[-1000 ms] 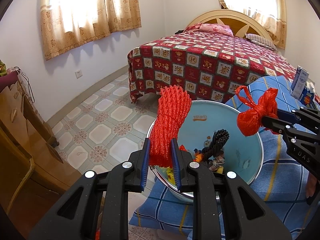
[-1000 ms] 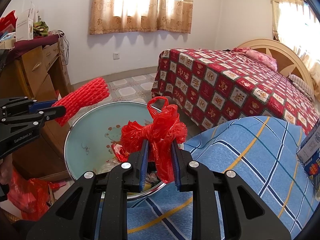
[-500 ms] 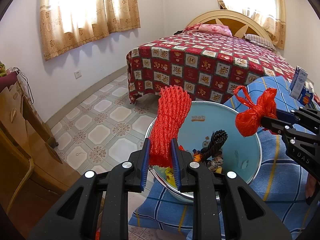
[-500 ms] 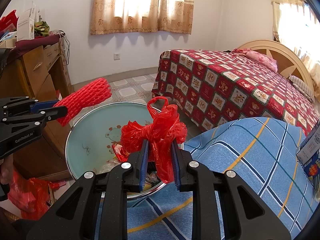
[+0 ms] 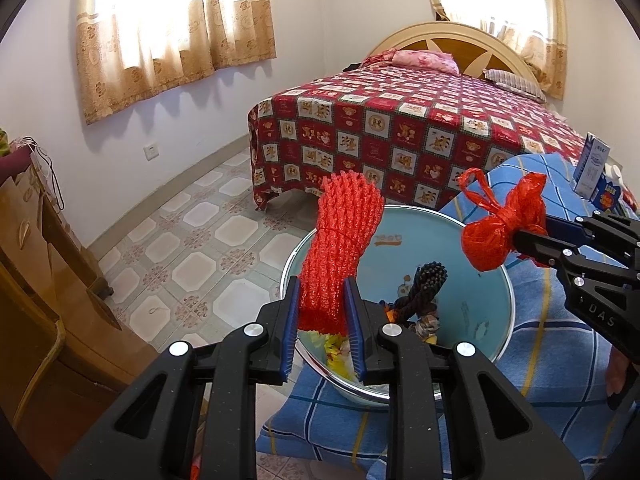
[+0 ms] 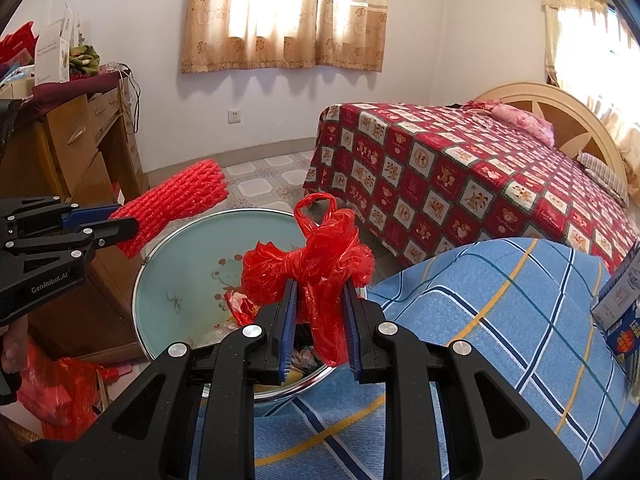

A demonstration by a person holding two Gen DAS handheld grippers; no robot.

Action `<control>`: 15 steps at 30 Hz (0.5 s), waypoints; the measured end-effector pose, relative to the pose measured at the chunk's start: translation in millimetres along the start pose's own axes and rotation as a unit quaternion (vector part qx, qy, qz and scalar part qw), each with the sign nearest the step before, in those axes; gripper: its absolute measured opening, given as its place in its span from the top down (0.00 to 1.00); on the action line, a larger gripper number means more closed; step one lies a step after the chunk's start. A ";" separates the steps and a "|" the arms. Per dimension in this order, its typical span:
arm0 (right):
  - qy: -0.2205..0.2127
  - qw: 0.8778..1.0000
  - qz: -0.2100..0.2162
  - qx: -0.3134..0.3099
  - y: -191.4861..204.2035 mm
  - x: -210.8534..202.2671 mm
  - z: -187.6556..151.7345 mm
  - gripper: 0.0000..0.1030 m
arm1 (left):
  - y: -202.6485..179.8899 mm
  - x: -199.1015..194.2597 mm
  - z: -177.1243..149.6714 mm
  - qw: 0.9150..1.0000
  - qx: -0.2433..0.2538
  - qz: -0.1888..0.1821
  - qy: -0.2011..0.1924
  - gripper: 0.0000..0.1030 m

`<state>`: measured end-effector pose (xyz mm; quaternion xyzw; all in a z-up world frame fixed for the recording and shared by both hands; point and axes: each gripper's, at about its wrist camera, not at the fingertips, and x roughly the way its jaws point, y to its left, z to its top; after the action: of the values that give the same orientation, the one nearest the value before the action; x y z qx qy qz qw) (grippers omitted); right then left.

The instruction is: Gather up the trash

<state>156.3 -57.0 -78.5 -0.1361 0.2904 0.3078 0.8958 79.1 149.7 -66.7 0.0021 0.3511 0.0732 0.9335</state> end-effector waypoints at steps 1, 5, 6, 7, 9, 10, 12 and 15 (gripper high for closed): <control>-0.005 1.000 0.003 0.002 -0.9 -1.6 0.5 0.76 | 0.3 -0.3 0.0 1.000 0.000 0.000 -0.001 0.72; -0.022 1.000 0.004 0.015 -7.1 -7.0 -0.6 0.51 | 1.0 -4.7 0.6 1.000 -0.003 -0.002 -0.008 0.46; -0.023 1.000 0.003 0.017 -7.9 -8.0 -0.4 0.49 | 1.3 -5.1 0.5 1.000 -0.003 -0.002 -0.009 0.41; -0.025 0.999 0.003 0.020 -10.0 -10.3 -0.5 0.45 | 1.1 -5.8 0.8 1.000 -0.006 0.000 -0.010 0.37; -0.035 0.999 -0.002 0.027 -13.0 -17.6 -1.9 0.33 | 0.7 -8.3 1.4 1.000 -0.006 -0.003 -0.014 0.32; -0.039 0.999 -0.005 0.032 -15.3 -22.5 -3.4 0.30 | -1.1 -10.6 2.2 1.000 -0.005 -0.004 -0.015 0.32; -0.045 0.998 -0.012 0.047 -21.7 -34.5 -7.7 0.30 | -1.6 -16.3 2.8 1.000 -0.007 -0.005 -0.021 0.23; -0.053 0.997 -0.025 0.057 -25.9 -48.5 -12.2 0.27 | -7.0 -29.0 5.8 0.999 0.000 -0.011 -0.039 0.19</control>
<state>136.2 -105.1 -57.2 -0.0758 0.2564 0.2747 0.9236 62.3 139.0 -43.7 0.0012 0.3142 0.0632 0.9472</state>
